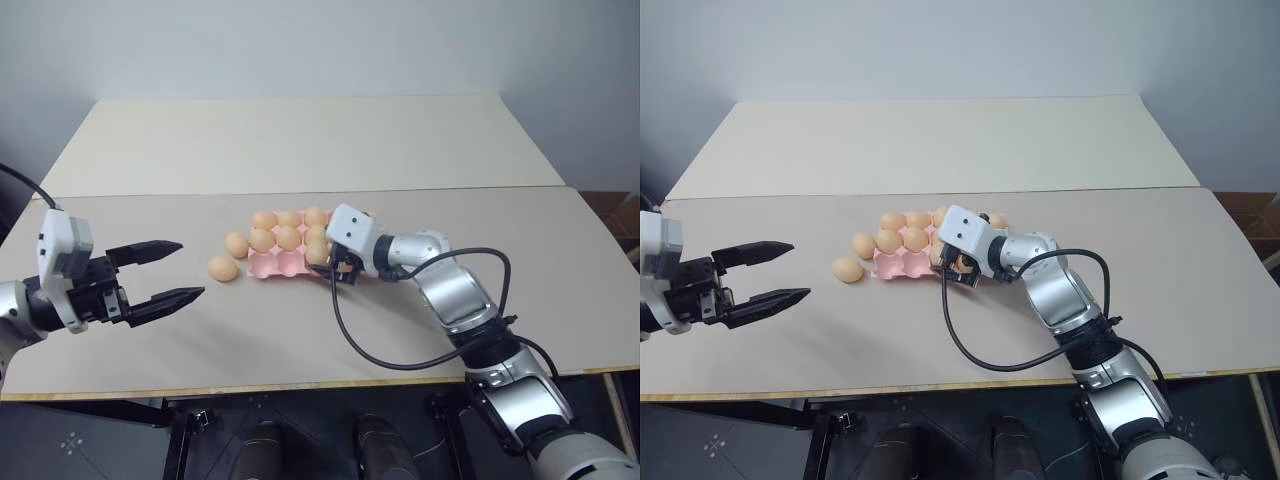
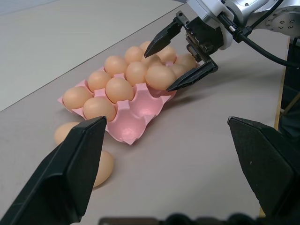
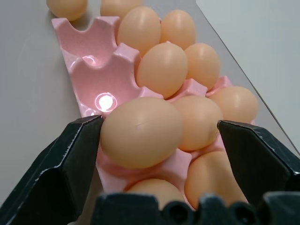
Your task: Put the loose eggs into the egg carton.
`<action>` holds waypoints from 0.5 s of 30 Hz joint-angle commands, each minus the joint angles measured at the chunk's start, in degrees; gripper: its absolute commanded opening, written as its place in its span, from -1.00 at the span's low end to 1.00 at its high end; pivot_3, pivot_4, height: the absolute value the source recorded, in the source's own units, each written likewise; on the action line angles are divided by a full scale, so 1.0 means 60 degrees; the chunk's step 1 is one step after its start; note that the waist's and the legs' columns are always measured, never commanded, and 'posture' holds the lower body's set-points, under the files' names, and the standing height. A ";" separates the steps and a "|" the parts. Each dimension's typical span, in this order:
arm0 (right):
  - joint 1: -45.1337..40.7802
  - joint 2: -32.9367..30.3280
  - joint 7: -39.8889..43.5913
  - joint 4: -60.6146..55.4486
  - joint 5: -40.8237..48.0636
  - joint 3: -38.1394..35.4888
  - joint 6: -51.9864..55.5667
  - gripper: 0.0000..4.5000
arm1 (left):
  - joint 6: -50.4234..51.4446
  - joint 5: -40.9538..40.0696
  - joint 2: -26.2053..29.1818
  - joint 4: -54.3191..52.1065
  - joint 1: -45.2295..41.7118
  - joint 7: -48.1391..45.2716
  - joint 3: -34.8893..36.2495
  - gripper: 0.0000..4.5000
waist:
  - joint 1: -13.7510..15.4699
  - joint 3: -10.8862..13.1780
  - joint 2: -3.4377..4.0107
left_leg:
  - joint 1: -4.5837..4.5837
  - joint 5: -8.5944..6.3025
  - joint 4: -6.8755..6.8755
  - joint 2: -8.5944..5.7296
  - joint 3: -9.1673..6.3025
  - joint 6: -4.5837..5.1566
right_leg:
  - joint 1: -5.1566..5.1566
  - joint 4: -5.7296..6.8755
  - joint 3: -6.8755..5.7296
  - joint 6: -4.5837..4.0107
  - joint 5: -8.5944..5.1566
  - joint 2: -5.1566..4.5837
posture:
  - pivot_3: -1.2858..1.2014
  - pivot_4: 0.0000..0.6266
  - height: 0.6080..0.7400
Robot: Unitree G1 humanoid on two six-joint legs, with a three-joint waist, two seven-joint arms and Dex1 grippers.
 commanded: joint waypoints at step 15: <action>0.3303 -0.4299 0.2339 -0.4530 0.4310 -0.5863 0.1511 0.99 | -0.0555 0.1024 0.0632 0.2195 0.0442 -0.0721 0.0969 1.00 | 0.0043 0.0000 -0.0001 | 0.0014 -0.0002 -0.0001 0.0000 0.0004 0.0001 | 0.0025 -0.0009 -0.0008 0.0001 -0.0001 -0.0005 | 0.03 -0.52 1.00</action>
